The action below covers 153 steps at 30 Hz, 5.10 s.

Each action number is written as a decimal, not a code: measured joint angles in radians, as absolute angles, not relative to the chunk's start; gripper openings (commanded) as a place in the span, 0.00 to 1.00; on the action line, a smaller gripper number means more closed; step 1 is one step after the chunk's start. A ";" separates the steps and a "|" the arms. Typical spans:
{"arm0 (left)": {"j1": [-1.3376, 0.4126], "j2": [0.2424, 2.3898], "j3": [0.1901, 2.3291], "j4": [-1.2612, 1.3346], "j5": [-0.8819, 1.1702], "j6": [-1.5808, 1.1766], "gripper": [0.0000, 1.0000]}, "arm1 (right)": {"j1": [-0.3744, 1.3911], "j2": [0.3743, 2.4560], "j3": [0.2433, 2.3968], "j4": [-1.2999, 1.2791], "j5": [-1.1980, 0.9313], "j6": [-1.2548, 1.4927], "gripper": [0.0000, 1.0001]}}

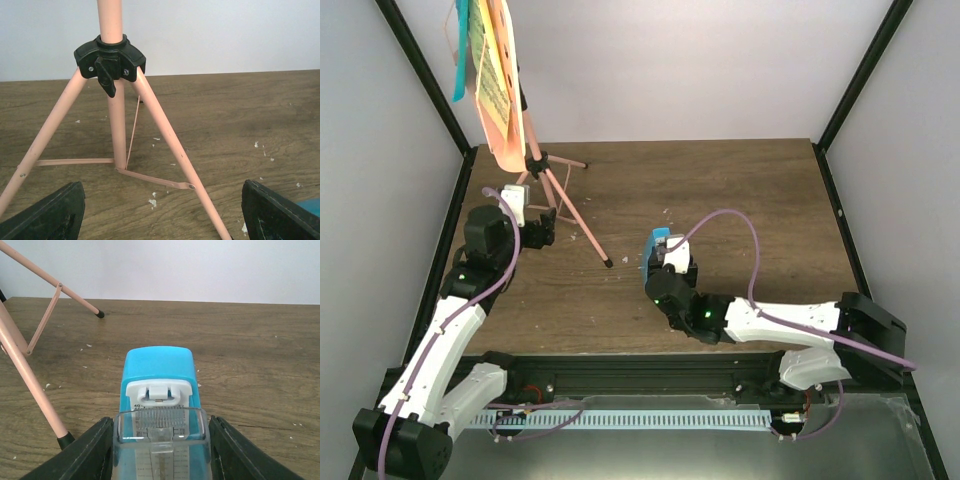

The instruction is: Pack up the instrument practice props

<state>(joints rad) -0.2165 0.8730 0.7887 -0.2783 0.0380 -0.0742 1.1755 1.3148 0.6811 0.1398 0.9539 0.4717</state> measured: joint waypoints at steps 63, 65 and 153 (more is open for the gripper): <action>-0.224 0.860 0.783 -0.278 0.061 -0.074 0.88 | 1.104 0.903 0.652 -0.133 0.448 0.416 1.00; -0.247 0.860 0.783 -0.279 0.076 -0.079 0.87 | 1.048 0.882 0.651 -0.167 0.400 0.439 0.99; -0.847 1.245 0.685 0.059 0.093 -0.333 1.00 | 0.365 0.656 0.304 -0.153 -0.055 0.731 1.00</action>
